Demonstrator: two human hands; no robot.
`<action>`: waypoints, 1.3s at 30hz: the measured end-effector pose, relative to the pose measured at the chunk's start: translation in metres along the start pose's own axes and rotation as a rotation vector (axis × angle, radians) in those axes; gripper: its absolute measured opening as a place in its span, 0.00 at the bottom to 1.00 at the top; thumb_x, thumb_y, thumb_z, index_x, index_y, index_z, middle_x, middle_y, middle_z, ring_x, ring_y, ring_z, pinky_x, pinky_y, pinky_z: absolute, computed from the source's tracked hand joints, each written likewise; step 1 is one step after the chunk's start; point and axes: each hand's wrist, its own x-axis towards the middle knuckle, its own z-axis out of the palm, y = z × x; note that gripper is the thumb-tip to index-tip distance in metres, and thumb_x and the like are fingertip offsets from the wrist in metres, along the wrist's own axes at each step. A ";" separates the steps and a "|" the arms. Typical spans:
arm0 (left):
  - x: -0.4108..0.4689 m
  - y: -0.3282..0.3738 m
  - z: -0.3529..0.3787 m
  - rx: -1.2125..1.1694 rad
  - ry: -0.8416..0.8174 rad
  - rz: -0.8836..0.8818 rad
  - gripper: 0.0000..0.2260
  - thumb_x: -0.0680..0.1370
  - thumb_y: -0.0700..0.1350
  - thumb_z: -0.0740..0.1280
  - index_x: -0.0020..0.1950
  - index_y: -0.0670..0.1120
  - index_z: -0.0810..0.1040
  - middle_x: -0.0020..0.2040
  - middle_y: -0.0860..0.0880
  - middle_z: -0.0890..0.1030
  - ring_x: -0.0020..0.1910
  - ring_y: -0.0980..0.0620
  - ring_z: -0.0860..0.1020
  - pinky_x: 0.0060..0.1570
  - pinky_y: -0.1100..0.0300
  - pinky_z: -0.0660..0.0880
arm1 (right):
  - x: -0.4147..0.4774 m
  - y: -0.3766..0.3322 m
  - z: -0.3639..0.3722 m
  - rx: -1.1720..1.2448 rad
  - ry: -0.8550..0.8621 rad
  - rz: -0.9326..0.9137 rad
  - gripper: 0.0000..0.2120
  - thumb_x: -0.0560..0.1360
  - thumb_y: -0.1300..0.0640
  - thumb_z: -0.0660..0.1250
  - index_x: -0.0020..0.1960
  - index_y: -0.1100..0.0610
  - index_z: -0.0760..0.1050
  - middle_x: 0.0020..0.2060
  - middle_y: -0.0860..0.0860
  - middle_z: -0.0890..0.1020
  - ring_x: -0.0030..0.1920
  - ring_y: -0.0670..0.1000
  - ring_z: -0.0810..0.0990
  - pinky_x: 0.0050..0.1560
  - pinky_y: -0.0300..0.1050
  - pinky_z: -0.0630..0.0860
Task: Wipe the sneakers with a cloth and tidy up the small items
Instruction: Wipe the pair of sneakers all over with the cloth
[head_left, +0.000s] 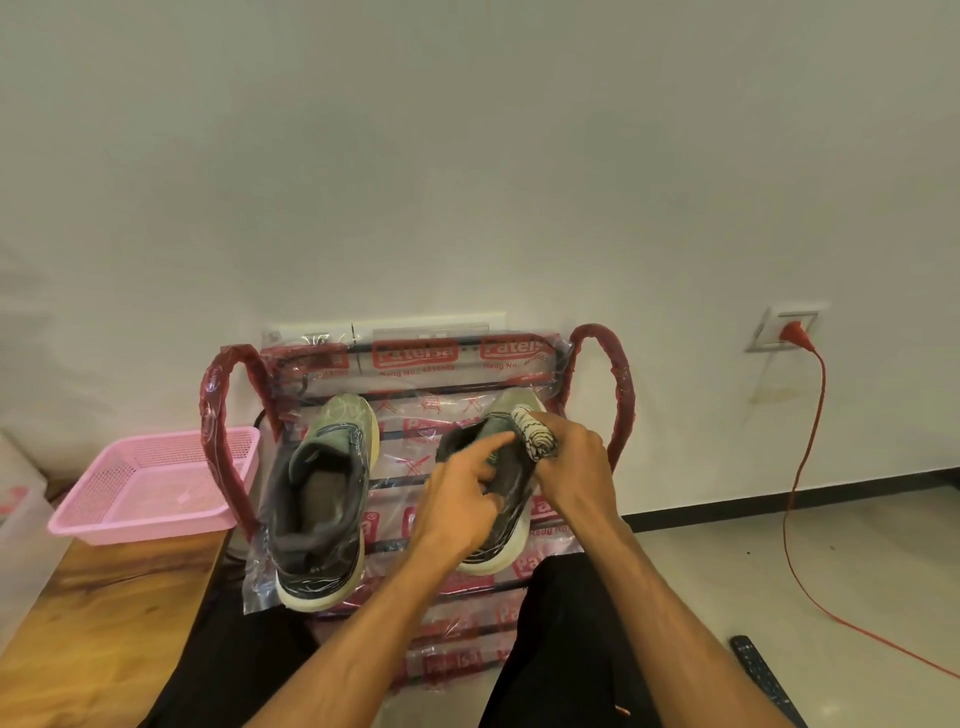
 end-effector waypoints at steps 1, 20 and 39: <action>0.001 0.002 -0.004 -0.143 0.031 -0.031 0.33 0.70 0.27 0.68 0.67 0.59 0.75 0.46 0.47 0.84 0.41 0.48 0.83 0.38 0.56 0.81 | 0.001 -0.002 -0.001 0.004 0.020 -0.004 0.20 0.73 0.67 0.69 0.62 0.51 0.79 0.51 0.50 0.84 0.50 0.50 0.82 0.50 0.47 0.81; -0.025 -0.034 -0.031 0.025 0.170 -0.050 0.21 0.74 0.49 0.73 0.67 0.54 0.76 0.61 0.52 0.80 0.55 0.58 0.79 0.58 0.59 0.77 | -0.012 -0.027 0.032 -0.462 -0.140 -0.416 0.25 0.72 0.70 0.66 0.67 0.55 0.74 0.65 0.52 0.77 0.67 0.54 0.73 0.62 0.48 0.72; -0.059 -0.023 0.007 0.689 0.010 0.014 0.38 0.78 0.64 0.60 0.79 0.48 0.47 0.79 0.39 0.46 0.76 0.42 0.59 0.73 0.51 0.60 | -0.006 -0.019 0.025 -0.603 -0.339 -0.710 0.23 0.72 0.72 0.65 0.66 0.59 0.76 0.66 0.55 0.77 0.69 0.58 0.71 0.67 0.53 0.69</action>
